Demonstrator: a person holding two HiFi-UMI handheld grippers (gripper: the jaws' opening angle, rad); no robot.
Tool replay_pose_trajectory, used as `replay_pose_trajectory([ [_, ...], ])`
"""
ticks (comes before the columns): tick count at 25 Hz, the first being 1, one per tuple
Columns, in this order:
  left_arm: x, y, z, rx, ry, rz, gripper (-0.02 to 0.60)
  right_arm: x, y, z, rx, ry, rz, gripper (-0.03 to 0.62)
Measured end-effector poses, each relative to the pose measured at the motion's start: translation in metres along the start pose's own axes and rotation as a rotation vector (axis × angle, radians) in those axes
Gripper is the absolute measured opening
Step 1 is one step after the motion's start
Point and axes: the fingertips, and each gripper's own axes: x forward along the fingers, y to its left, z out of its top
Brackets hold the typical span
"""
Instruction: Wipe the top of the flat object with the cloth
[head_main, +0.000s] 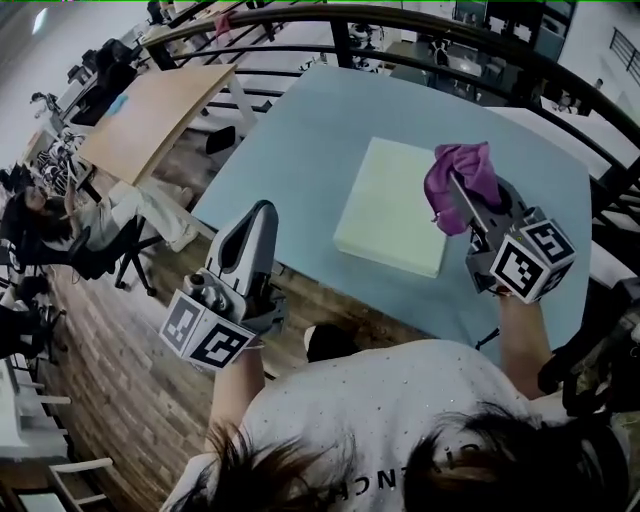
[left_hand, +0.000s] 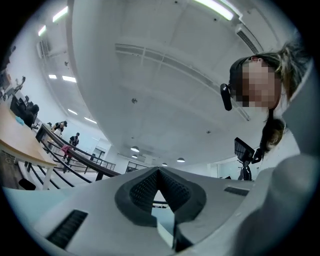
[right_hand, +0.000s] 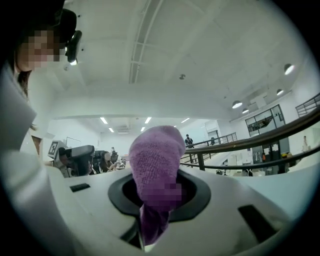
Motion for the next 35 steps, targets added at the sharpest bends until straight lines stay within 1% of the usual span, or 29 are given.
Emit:
replay_pose_trajectory([
  [2, 0.004, 0.019, -0.018, -0.002, 0.05, 0.007, 0.0, 0.008, -0.004, -0.013, 0.005, 0.004, -0.024, 0.081],
  [5, 0.017, 0.055, -0.047, 0.018, 0.152, 0.044, 0.0, 0.019, -0.012, -0.028, 0.0, 0.006, -0.068, 0.081],
  [6, 0.026, 0.066, -0.054, 0.006, 0.17, 0.035, 0.0, 0.022, -0.015, -0.03, -0.005, 0.006, -0.087, 0.083],
  [8, 0.046, 0.086, -0.062, -0.047, 0.179, -0.013, 0.0, 0.032, -0.023, -0.032, -0.006, 0.008, -0.126, 0.083],
  [11, 0.077, 0.114, -0.064, -0.117, 0.18, -0.091, 0.0, 0.059, -0.035, -0.035, 0.003, 0.029, -0.178, 0.083],
  [13, 0.097, 0.13, -0.064, -0.123, 0.204, -0.146, 0.0, 0.075, -0.04, -0.035, 0.011, 0.042, -0.224, 0.083],
  [15, 0.117, 0.141, -0.068, -0.112, 0.235, -0.198, 0.0, 0.087, -0.044, -0.035, 0.024, 0.04, -0.255, 0.083],
  [18, 0.148, 0.155, -0.077, -0.111, 0.272, -0.252, 0.0, 0.104, -0.053, -0.028, 0.012, 0.029, -0.293, 0.083],
  [20, 0.168, 0.167, -0.086, -0.123, 0.317, -0.28, 0.0, 0.12, -0.056, -0.017, 0.001, 0.016, -0.324, 0.083],
  [22, 0.18, 0.18, -0.1, -0.146, 0.383, -0.329, 0.002, 0.144, -0.054, -0.012, 0.002, 0.003, -0.351, 0.083],
  [24, 0.184, 0.192, -0.121, -0.172, 0.458, -0.391, 0.081, 0.172, -0.051, -0.018, 0.01, 0.003, -0.371, 0.083],
  [26, 0.189, 0.205, -0.148, -0.171, 0.532, -0.429, 0.087, 0.198, -0.055, -0.031, 0.023, 0.024, -0.393, 0.083],
  [29, 0.201, 0.211, -0.191, -0.166, 0.637, -0.463, 0.087, 0.22, -0.073, -0.056, 0.046, 0.094, -0.444, 0.083],
  [31, 0.206, 0.209, -0.221, -0.193, 0.714, -0.505, 0.089, 0.228, -0.087, -0.073, 0.065, 0.143, -0.487, 0.083],
  [32, 0.206, 0.209, -0.236, -0.211, 0.756, -0.532, 0.109, 0.234, -0.093, -0.082, 0.08, 0.161, -0.509, 0.083],
  [33, 0.206, 0.21, -0.252, -0.231, 0.801, -0.559, 0.185, 0.241, -0.098, -0.09, 0.098, 0.176, -0.528, 0.083],
  [34, 0.206, 0.213, -0.268, -0.252, 0.844, -0.581, 0.24, 0.25, -0.104, -0.098, 0.116, 0.187, -0.543, 0.083],
  [35, 0.207, 0.216, -0.283, -0.271, 0.882, -0.593, 0.278, 0.258, -0.109, -0.105, 0.132, 0.197, -0.552, 0.083],
])
